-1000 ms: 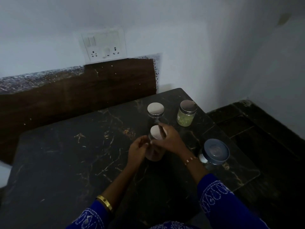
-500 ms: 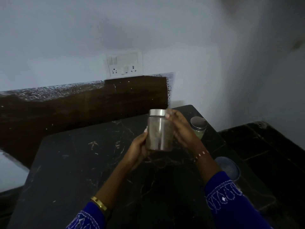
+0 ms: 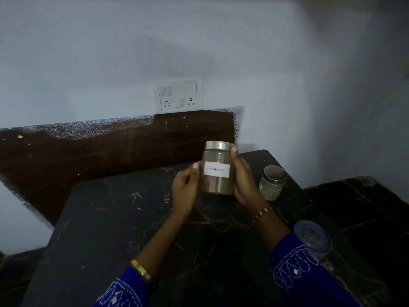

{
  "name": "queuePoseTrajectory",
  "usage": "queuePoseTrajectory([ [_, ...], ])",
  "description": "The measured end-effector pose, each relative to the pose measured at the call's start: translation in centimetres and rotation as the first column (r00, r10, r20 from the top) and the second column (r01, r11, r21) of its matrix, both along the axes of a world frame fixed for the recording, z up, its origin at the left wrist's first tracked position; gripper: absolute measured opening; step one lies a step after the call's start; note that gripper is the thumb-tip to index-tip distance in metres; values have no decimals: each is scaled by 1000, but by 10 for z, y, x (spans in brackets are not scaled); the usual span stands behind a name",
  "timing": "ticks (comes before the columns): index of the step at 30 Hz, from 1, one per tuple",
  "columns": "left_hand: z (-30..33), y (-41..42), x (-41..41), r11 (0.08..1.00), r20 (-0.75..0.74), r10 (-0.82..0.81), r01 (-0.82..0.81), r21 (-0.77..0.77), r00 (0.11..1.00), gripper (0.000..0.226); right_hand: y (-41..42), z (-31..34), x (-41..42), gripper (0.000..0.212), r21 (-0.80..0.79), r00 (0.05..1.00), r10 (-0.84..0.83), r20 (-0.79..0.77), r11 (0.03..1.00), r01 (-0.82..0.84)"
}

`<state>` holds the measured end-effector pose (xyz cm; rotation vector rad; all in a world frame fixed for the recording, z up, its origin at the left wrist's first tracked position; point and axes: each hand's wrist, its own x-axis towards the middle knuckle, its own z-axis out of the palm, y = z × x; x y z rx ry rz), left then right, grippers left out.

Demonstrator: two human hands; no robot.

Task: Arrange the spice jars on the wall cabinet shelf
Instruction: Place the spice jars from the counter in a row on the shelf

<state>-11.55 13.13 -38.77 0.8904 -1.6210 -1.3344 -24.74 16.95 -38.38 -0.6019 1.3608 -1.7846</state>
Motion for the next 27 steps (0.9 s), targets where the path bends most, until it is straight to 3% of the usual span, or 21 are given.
queuePoseTrajectory([
  [4,15,-2,-3,985,-120,-97,113,130,988,31,-5,15,4,55,-31,997,5,75,1000,-3],
  [11,29,-2,-6,972,-181,-148,177,154,972,29,-13,26,4,41,-8,977,-101,-189,995,101],
  [15,59,-22,-10,990,-185,-140,141,-12,973,26,-23,51,1,20,-90,937,7,-349,995,-41],
  [20,120,-52,-19,977,-218,-110,65,-201,970,25,-36,116,-4,36,-225,898,48,-437,961,-161],
  [27,240,-77,-28,875,-246,-93,-39,-482,965,26,-59,241,-14,46,-382,837,-69,-543,908,-173],
])
